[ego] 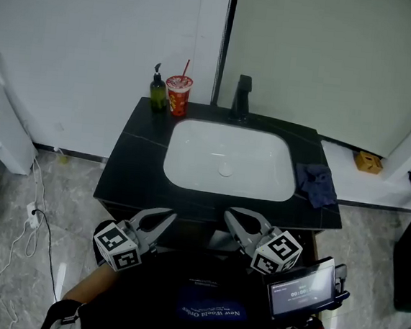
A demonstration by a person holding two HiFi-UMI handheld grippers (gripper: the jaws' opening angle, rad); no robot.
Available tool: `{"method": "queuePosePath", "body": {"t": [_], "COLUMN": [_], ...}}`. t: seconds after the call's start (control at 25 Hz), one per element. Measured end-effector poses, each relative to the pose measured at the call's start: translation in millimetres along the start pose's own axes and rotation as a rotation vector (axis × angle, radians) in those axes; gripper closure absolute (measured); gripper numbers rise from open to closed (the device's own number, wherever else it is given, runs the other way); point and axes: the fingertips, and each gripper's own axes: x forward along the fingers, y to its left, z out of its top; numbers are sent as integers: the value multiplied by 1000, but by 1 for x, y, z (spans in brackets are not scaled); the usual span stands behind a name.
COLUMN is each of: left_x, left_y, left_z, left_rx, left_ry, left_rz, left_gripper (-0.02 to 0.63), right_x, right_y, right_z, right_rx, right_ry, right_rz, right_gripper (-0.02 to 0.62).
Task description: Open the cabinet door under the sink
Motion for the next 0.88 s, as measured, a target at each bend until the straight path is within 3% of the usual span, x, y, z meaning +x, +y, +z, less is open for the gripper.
{"method": "queuePosePath", "body": {"t": [0.88], "left_x": [2], "left_y": [0], "left_z": [-2], "left_rx": [0], "left_ry": [4], "left_rz": [-2], "left_gripper": [600], "right_x": [3], "right_y": [4], "right_z": [-2], "right_rx": [-29], "right_ry": [19], "right_rz": [19], "right_gripper": [595]}}
